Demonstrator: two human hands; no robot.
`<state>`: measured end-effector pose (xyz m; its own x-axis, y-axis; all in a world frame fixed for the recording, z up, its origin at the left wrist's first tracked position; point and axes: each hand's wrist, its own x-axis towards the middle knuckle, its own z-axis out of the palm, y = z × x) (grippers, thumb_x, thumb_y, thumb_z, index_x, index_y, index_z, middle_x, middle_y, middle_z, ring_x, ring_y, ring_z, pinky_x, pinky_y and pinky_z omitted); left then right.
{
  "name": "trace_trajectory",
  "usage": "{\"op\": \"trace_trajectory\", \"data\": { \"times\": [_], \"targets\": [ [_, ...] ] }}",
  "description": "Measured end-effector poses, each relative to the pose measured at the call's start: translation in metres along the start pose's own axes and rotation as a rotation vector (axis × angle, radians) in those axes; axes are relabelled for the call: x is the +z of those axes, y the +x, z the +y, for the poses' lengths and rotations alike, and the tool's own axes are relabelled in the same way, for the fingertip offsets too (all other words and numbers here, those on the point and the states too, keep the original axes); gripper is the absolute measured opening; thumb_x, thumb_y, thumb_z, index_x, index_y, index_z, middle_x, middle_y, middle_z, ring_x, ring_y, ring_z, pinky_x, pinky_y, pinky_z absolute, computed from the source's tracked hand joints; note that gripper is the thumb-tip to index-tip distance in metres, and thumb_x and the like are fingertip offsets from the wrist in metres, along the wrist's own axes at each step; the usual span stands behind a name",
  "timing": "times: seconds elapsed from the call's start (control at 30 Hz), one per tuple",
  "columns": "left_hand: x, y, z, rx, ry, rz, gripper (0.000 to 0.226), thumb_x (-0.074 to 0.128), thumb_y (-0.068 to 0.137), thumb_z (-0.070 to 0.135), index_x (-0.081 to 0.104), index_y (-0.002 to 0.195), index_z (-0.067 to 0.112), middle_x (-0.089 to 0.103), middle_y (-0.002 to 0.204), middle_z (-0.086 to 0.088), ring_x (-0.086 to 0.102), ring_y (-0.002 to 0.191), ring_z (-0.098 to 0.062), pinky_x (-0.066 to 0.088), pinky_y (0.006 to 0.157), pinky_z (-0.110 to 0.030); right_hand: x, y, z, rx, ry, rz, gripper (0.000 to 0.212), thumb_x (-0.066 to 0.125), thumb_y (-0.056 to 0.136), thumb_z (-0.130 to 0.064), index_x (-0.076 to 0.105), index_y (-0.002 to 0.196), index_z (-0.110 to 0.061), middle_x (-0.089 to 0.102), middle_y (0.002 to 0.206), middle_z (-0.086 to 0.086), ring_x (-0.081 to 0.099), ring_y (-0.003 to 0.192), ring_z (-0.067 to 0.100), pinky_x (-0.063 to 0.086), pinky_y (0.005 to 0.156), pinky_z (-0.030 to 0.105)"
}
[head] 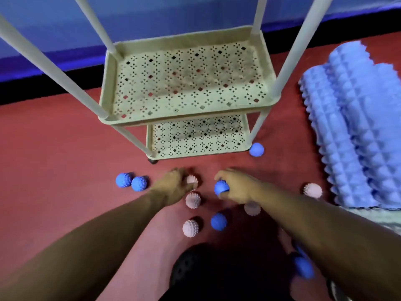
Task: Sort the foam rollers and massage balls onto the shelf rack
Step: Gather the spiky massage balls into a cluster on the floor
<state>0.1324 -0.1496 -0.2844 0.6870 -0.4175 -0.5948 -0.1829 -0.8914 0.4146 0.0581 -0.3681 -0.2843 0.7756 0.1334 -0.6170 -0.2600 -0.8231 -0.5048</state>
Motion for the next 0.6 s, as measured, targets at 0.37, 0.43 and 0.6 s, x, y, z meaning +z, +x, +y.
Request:
{"op": "trace_trajectory", "data": {
  "times": [0.37,0.43,0.6],
  "targets": [
    [0.054,0.015,-0.022,-0.137,-0.494,0.142,0.046,0.084,0.083,0.028,0.061,0.123,0.024,0.057,0.132,-0.003,0.061,0.118,-0.019,0.046,0.110,-0.038,0.051,0.007,0.008,0.097,0.197,0.140,0.049,0.082,0.078,-0.035,0.060,0.120,-0.024,0.049,0.126,-0.002,0.053,0.116,0.017,0.039,0.097,0.025],
    [0.052,0.011,-0.018,-0.117,-0.474,0.133,0.047,0.082,0.085,0.028,0.062,0.126,0.022,0.057,0.130,-0.002,0.061,0.116,-0.018,0.047,0.108,-0.032,0.052,0.009,0.007,0.118,0.217,0.142,0.051,0.083,0.076,-0.037,0.060,0.120,-0.026,0.048,0.126,-0.003,0.054,0.115,0.018,0.041,0.099,0.028],
    [0.052,0.003,-0.019,-0.013,-0.428,0.117,0.038,0.075,0.092,0.019,0.064,0.128,0.020,0.052,0.120,0.001,0.059,0.100,-0.013,0.044,0.086,-0.009,0.051,0.007,0.007,0.106,0.211,0.124,0.054,0.083,0.077,-0.035,0.059,0.125,-0.025,0.049,0.126,-0.003,0.055,0.114,0.017,0.043,0.103,0.033]
  ]
}}
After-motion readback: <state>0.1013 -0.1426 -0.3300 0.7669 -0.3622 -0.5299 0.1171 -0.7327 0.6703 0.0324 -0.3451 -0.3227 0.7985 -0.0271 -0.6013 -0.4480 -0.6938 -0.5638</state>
